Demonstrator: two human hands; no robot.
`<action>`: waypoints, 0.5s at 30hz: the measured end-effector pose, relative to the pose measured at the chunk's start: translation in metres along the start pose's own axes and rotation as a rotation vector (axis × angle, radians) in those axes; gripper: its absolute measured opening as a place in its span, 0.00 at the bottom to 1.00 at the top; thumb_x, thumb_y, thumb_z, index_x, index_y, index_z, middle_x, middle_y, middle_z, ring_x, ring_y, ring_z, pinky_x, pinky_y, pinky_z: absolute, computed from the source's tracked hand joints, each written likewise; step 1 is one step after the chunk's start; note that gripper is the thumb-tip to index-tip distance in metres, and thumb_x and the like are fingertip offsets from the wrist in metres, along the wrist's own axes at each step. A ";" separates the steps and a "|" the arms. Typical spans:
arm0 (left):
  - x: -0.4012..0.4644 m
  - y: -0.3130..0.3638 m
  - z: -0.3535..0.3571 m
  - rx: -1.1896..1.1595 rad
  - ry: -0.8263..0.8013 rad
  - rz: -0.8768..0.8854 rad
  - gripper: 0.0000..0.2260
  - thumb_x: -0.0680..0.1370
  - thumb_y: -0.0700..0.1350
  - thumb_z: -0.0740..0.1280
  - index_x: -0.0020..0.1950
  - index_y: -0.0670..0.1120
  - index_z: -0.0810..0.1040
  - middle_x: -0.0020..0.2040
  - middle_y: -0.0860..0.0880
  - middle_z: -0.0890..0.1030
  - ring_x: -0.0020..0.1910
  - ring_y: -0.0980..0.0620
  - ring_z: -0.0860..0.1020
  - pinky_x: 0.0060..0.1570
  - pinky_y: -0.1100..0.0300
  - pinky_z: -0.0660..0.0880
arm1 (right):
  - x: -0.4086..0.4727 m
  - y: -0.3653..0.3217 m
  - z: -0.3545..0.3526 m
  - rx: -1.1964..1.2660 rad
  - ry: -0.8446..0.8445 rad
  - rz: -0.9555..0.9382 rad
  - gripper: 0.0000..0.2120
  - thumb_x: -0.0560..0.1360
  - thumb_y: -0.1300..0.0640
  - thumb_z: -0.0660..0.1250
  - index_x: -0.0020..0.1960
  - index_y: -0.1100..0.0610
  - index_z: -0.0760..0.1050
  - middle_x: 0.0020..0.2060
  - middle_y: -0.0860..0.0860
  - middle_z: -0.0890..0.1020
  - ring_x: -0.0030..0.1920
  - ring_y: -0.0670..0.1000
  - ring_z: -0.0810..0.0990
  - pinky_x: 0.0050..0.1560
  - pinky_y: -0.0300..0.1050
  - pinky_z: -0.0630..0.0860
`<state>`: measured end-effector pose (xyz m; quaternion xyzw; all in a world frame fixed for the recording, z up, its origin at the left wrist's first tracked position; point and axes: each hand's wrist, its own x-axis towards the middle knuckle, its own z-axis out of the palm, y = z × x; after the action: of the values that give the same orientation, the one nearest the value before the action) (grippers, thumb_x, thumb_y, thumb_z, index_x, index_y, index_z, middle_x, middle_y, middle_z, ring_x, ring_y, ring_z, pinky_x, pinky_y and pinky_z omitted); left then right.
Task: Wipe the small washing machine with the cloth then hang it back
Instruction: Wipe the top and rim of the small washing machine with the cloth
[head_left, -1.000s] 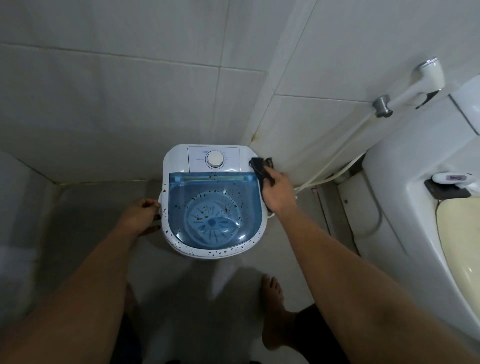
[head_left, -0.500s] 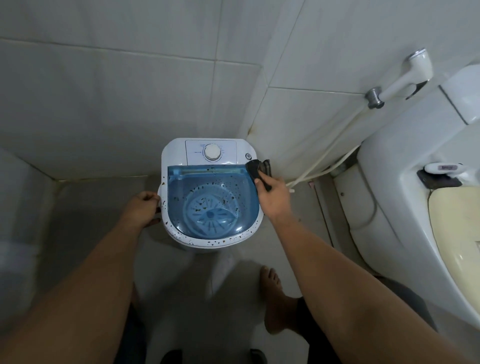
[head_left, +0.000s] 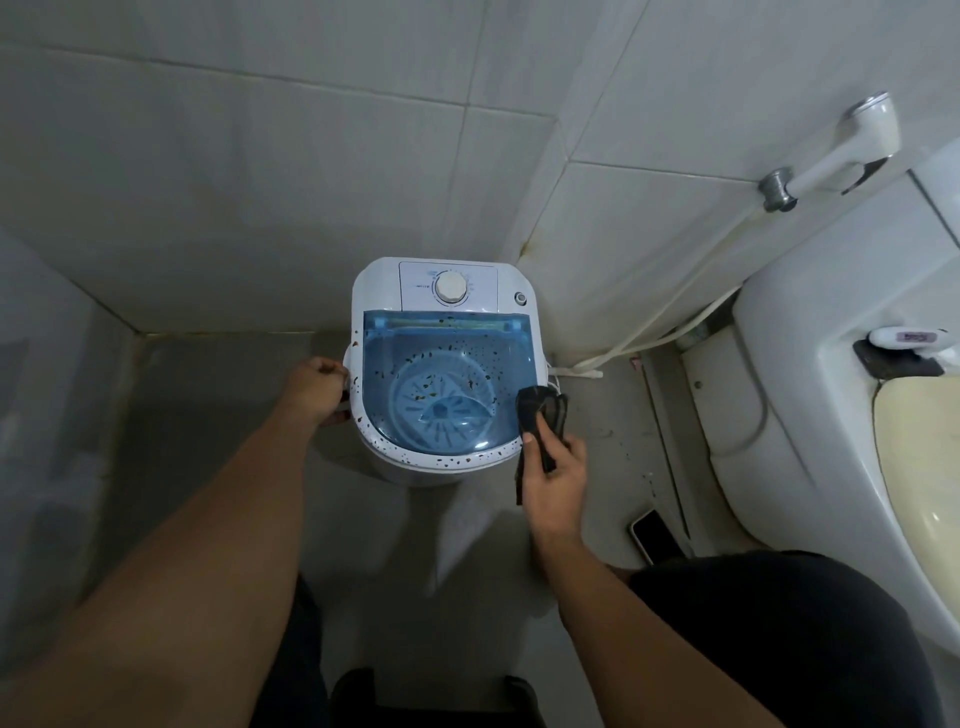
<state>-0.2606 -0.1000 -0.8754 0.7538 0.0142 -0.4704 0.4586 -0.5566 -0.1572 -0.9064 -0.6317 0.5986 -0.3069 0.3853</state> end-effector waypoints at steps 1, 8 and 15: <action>0.000 0.000 -0.001 0.002 -0.006 -0.005 0.06 0.82 0.39 0.59 0.56 0.45 0.74 0.54 0.42 0.80 0.50 0.42 0.80 0.48 0.47 0.80 | -0.007 0.001 0.001 -0.008 -0.001 0.000 0.18 0.78 0.53 0.71 0.66 0.39 0.75 0.59 0.55 0.75 0.59 0.53 0.80 0.66 0.54 0.77; 0.002 -0.001 -0.005 0.032 0.000 -0.004 0.07 0.80 0.39 0.60 0.54 0.47 0.75 0.56 0.42 0.82 0.53 0.41 0.82 0.57 0.39 0.79 | -0.057 0.005 0.009 -0.165 -0.048 -0.220 0.17 0.78 0.55 0.71 0.67 0.47 0.80 0.63 0.52 0.75 0.60 0.49 0.78 0.59 0.51 0.80; 0.009 -0.004 -0.005 0.053 0.008 0.032 0.05 0.81 0.38 0.61 0.51 0.47 0.75 0.53 0.44 0.81 0.47 0.46 0.80 0.54 0.44 0.78 | -0.051 -0.003 -0.003 -0.334 -0.232 -0.383 0.17 0.78 0.50 0.67 0.67 0.46 0.80 0.61 0.52 0.75 0.60 0.53 0.77 0.59 0.51 0.79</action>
<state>-0.2534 -0.0980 -0.8840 0.7677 -0.0084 -0.4603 0.4457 -0.5621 -0.1073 -0.8989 -0.8191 0.4623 -0.1971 0.2766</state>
